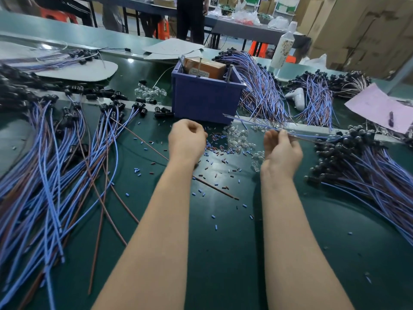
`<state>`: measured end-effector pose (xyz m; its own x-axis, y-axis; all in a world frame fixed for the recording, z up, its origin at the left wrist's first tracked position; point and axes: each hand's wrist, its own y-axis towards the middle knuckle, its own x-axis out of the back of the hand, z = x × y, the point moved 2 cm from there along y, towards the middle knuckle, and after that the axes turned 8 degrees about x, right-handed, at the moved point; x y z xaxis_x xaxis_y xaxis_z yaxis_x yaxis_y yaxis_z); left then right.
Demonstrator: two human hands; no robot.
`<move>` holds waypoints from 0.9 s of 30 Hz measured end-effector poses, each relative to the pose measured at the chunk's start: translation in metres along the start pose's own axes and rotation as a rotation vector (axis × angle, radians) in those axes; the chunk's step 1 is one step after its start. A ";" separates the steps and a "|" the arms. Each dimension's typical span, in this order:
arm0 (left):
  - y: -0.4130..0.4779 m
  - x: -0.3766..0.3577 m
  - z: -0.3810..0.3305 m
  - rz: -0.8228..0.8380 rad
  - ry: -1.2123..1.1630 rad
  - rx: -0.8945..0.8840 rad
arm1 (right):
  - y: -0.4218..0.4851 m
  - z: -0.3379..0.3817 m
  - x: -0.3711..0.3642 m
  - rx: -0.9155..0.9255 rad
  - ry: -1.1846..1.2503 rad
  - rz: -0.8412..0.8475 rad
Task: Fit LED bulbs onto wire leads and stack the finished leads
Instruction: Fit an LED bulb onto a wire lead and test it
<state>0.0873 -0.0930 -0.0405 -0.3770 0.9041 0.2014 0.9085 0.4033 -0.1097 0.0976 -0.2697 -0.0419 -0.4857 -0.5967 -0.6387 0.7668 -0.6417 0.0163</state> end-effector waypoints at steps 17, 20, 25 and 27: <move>-0.009 -0.018 -0.003 0.084 -0.424 -0.048 | -0.047 -0.004 -0.028 -0.164 -0.562 0.776; -0.002 -0.013 0.003 -0.044 -0.392 0.000 | -0.048 0.008 -0.032 0.309 -0.656 0.733; -0.003 -0.016 0.004 -0.060 -0.266 -0.081 | -0.054 -0.005 -0.031 0.496 -1.084 0.910; -0.004 -0.016 0.005 -0.058 -0.256 -0.106 | -0.054 -0.010 -0.029 0.473 -1.146 0.942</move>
<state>0.0887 -0.1090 -0.0478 -0.4501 0.8916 -0.0494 0.8927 0.4506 -0.0005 0.0746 -0.2122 -0.0319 -0.1410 -0.7513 0.6447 0.8780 0.2059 0.4320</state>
